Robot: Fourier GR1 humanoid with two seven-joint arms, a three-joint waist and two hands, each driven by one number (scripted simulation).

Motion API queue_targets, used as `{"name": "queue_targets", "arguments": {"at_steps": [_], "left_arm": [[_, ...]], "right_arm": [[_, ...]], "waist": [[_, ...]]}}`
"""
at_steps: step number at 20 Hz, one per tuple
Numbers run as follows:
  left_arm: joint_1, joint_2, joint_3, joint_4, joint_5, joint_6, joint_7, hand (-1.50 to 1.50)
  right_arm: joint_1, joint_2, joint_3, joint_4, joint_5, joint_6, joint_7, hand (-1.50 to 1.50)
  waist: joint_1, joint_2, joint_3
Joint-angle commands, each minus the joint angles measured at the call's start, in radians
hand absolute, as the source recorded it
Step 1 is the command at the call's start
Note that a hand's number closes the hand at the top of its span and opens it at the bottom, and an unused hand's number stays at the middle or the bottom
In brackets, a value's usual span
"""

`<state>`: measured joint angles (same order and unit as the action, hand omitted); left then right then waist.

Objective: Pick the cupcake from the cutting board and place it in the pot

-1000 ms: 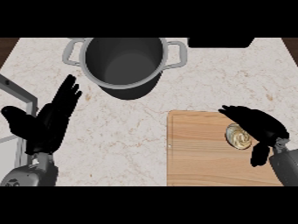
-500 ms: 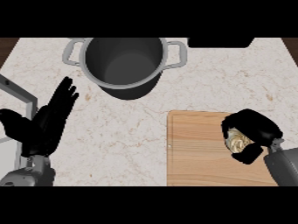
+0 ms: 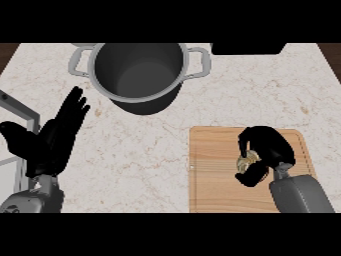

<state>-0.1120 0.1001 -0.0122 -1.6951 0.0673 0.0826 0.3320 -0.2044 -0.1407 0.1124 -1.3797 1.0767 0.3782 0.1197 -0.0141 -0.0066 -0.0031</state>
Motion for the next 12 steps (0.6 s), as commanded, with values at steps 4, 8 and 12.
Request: {"name": "queue_targets", "arguments": {"at_steps": [4, 8, 12], "left_arm": [[-0.013, 0.005, -0.001, 0.016, -0.001, -0.007, 0.009, 0.00], [-0.013, -0.008, -0.014, 0.006, 0.010, -0.015, 0.008, 0.00], [-0.005, 0.001, -0.007, 0.034, 0.009, -0.030, -0.022, 0.00]], "right_arm": [[-0.026, 0.137, 0.048, -0.088, 0.051, -0.208, 0.579, 1.50], [-0.113, 0.139, 0.210, -0.177, 0.146, -0.287, 0.879, 1.50], [-0.228, 0.140, 0.418, -0.307, 0.141, -0.256, 1.162, 1.50]], "waist": [[0.011, -0.004, 0.000], [0.036, -0.007, 0.000], [0.037, -0.004, 0.000]]}}
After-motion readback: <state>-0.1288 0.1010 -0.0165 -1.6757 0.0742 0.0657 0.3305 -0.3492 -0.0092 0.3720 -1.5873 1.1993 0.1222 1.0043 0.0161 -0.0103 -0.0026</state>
